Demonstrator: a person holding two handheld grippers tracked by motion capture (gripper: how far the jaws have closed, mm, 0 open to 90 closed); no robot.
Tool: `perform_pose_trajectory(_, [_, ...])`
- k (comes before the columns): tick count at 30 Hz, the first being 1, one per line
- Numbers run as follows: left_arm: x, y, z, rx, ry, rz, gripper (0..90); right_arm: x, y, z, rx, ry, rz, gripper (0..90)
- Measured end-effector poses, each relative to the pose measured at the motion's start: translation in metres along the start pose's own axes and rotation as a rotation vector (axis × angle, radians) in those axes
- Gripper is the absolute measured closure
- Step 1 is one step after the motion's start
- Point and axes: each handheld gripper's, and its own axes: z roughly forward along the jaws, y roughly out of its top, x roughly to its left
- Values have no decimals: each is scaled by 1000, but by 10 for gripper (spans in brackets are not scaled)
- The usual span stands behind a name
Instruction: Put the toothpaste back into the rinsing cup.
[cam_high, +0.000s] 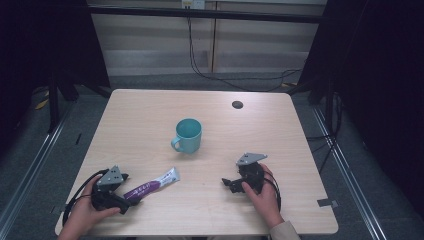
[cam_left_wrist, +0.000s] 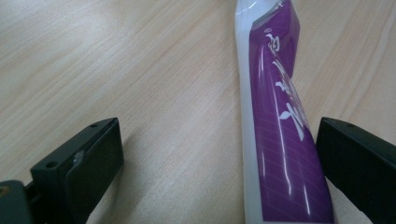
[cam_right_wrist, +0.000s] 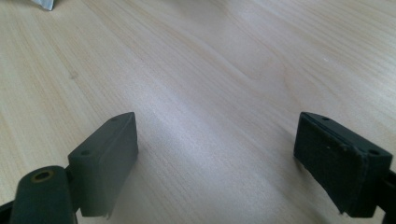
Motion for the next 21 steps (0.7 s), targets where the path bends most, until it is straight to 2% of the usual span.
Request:
perform_pose_trajectory(14, [0, 1, 0, 9, -2, 3, 15, 0, 0, 0, 0, 0, 0, 132])
perform_pose_trajectory(21, [-6, 7, -1, 45, -18, 1, 93, 0, 0, 0, 0, 0, 0, 132])
